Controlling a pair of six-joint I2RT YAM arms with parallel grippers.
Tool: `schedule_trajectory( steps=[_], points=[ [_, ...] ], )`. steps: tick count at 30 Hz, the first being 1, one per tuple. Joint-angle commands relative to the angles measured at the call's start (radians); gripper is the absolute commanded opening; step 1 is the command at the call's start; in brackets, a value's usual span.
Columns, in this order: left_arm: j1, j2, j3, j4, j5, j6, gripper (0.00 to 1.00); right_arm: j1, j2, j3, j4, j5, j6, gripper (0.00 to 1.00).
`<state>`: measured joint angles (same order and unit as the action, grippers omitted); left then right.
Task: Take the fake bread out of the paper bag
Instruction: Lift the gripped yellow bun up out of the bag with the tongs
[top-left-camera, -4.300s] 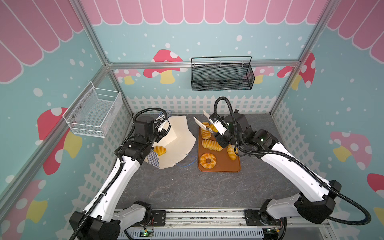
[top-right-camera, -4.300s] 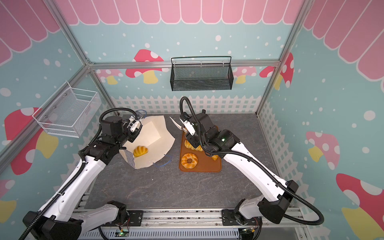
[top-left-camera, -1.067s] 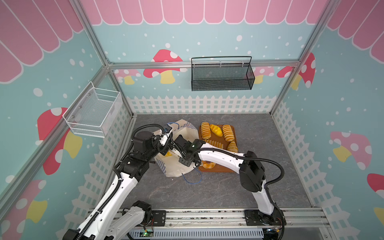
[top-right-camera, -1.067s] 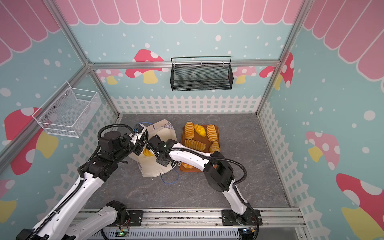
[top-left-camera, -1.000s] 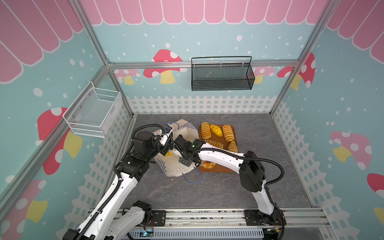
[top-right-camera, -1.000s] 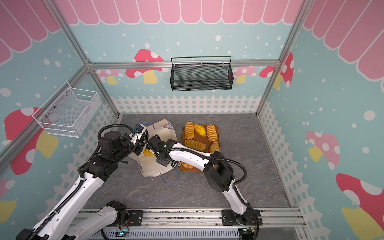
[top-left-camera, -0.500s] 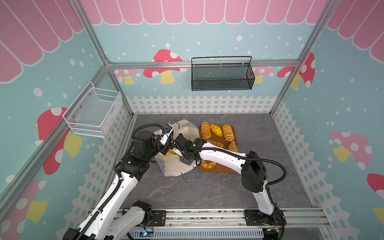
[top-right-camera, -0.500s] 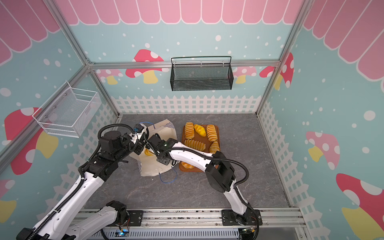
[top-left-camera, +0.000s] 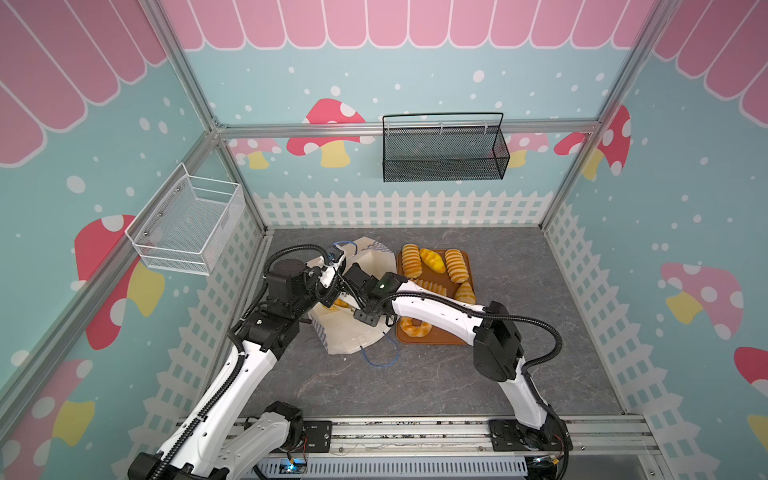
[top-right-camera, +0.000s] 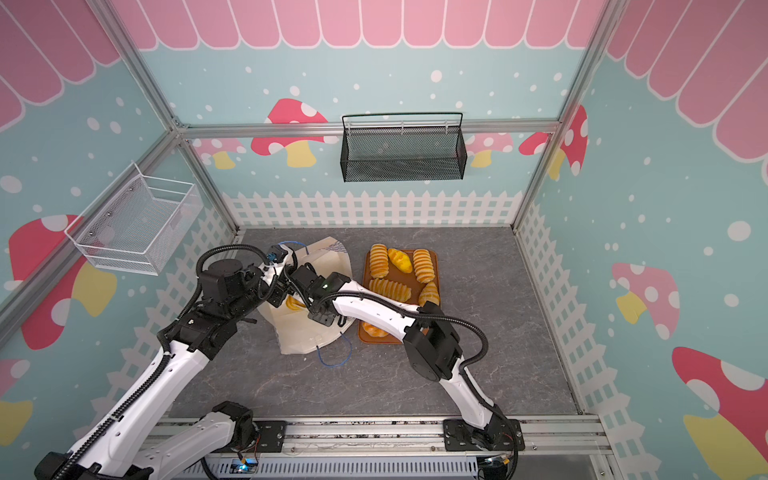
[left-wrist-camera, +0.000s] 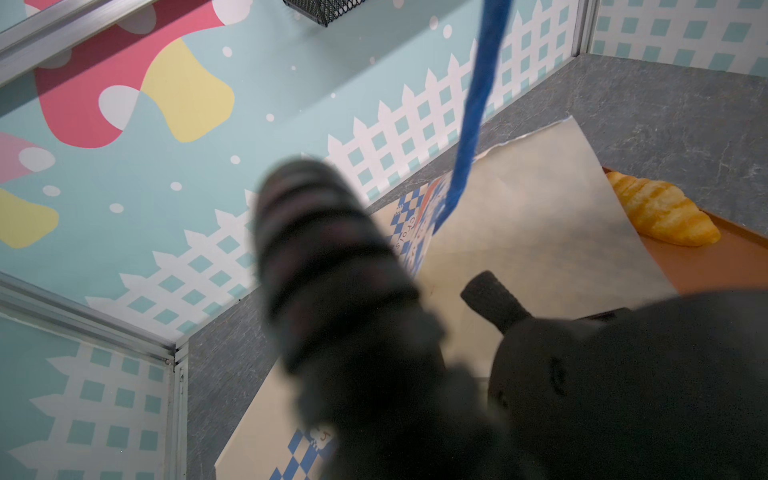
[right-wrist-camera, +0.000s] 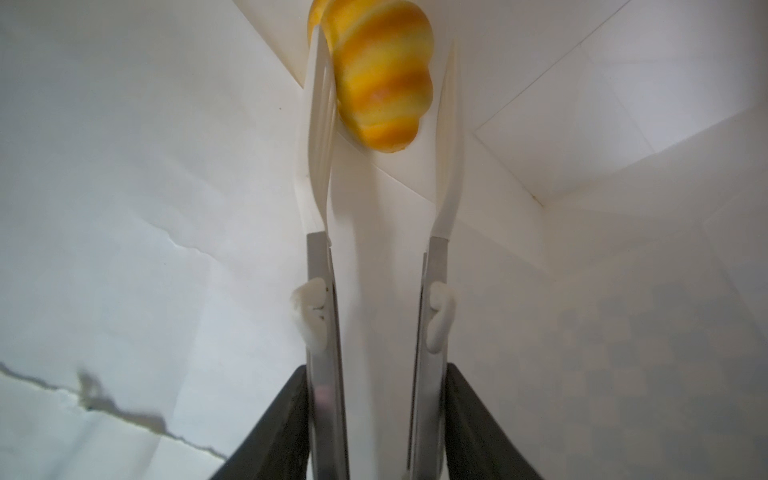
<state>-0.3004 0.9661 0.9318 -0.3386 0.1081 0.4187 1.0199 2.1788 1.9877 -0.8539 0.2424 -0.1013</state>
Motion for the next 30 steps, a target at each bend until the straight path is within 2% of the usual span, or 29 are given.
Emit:
schedule_trajectory(
  steps=[1,5,9,19,30],
  points=[
    [-0.029,0.002,0.021,-0.048,0.162,0.003,0.00,0.001,0.005,0.038,0.065,-0.056,-0.031,0.50],
    [-0.029,0.008,0.024,-0.048,0.164,0.004,0.00,0.002,-0.035,-0.011,0.097,-0.128,-0.077,0.50],
    [-0.029,0.015,0.024,-0.048,0.167,0.004,0.00,0.001,-0.039,-0.019,0.107,-0.145,-0.091,0.52],
    [-0.030,0.021,0.029,-0.047,0.179,0.002,0.00,-0.019,0.036,0.091,0.075,-0.163,-0.083,0.54],
    [-0.029,0.022,0.019,-0.036,0.172,0.008,0.00,-0.037,0.072,0.129,0.077,-0.217,-0.069,0.40]
  ],
)
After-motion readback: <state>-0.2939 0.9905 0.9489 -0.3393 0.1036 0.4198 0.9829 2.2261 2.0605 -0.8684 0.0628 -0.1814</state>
